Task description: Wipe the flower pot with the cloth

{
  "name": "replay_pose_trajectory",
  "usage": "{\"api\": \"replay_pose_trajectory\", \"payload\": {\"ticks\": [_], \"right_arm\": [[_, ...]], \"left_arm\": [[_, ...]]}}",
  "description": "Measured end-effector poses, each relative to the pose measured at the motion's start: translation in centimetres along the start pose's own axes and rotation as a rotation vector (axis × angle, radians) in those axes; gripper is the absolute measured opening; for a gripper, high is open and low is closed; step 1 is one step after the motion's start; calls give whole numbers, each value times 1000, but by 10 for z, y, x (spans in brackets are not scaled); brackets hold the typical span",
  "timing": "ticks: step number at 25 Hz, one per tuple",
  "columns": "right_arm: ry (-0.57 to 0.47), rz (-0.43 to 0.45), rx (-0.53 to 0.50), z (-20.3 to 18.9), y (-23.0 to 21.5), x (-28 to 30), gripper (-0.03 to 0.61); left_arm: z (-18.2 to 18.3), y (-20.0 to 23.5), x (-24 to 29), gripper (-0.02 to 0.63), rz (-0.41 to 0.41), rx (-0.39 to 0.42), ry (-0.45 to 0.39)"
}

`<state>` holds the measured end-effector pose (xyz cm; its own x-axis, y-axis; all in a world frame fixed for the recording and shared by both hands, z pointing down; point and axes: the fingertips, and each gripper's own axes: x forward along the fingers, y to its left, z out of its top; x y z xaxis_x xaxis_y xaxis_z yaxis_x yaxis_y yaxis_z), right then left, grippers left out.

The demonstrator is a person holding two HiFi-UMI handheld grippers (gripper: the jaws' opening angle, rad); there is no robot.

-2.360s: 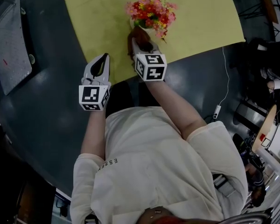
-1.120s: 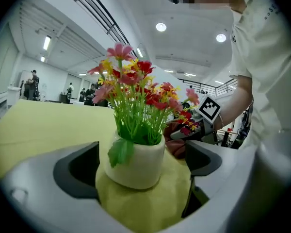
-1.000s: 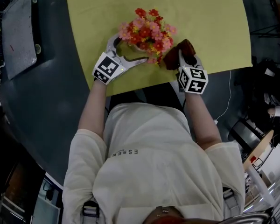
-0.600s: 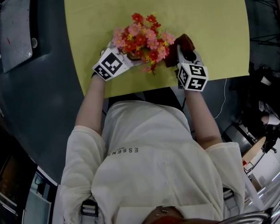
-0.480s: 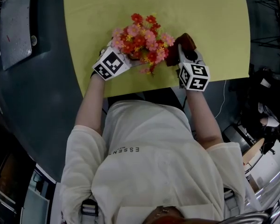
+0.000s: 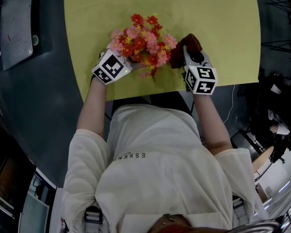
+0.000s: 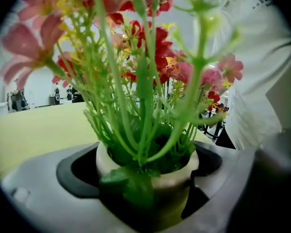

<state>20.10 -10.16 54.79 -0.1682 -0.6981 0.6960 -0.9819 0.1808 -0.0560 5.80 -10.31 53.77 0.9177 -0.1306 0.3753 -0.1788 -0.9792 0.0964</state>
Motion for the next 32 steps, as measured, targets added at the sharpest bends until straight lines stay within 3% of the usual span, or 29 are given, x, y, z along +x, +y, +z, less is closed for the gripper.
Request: {"api": "replay_pose_trajectory", "payload": {"ticks": [3, 8, 13, 25, 32], "right_arm": [[-3, 9, -8, 3, 0, 2, 57], [-20, 29, -54, 4, 4, -5, 57], [-74, 117, -127, 26, 37, -6, 57], [-268, 317, -241, 84, 142, -32, 57], [-313, 331, -188, 96, 156, -47, 57]], "left_arm": [[3, 5, -3, 563, 30, -4, -22], [29, 4, -14, 563, 107, -81, -97], [68, 9, -33, 563, 160, -113, -133], [131, 9, -88, 565, 217, -131, -115], [149, 8, -94, 565, 229, -120, -115]]}}
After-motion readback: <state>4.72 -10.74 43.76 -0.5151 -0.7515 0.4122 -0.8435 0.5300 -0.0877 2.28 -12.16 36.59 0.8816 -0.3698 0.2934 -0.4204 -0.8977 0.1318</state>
